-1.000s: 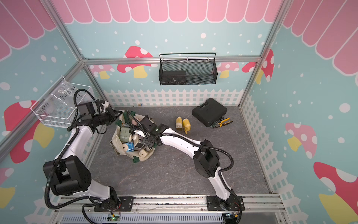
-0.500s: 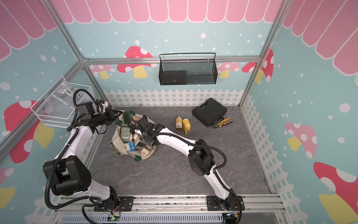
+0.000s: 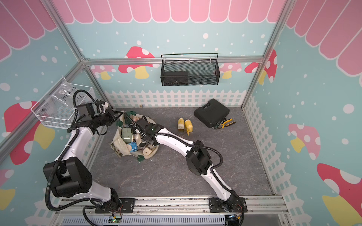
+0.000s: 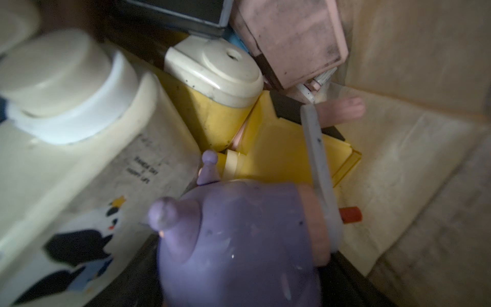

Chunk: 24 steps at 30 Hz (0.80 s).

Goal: Take out the pencil sharpeners from the tote bags
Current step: Pick up the pencil sharpener from the canvas bag.

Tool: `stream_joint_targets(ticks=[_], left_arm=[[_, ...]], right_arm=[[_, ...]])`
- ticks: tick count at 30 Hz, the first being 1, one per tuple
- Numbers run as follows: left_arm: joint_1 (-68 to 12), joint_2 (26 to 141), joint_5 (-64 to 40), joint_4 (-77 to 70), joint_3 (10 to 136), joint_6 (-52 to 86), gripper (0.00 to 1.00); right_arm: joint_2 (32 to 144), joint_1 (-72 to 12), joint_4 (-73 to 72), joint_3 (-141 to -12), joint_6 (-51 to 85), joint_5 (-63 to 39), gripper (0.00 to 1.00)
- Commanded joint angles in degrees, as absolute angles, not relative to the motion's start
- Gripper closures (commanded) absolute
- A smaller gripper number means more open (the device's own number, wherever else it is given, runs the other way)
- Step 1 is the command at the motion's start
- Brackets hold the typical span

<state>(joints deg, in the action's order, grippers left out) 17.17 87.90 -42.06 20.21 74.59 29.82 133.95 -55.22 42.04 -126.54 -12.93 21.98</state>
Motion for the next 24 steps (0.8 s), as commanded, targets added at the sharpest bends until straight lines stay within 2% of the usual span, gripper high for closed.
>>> stream_joint_targets(ticks=[1,5,14,24], left_arm=[[17.76,87.62,-41.99,17.15,75.04,30.59,1.0],[17.78,87.95,-42.19,17.15,75.14,30.73,1.0],[17.93,87.89,-42.27,17.16,75.1,30.76,1.0],[17.86,87.8,-42.29,17.18,75.13,30.85,1.0]], right_arm=[[139.74,-54.58,45.22,-126.28,-11.0,25.15,0.25],[140.61,-54.58,45.25,-127.54,-10.71,26.46,0.23],[138.11,-54.63,43.87,-129.02,-9.56,20.91,0.4],[132.43,-54.59,43.1,-128.34,-7.58,13.26,0.51]])
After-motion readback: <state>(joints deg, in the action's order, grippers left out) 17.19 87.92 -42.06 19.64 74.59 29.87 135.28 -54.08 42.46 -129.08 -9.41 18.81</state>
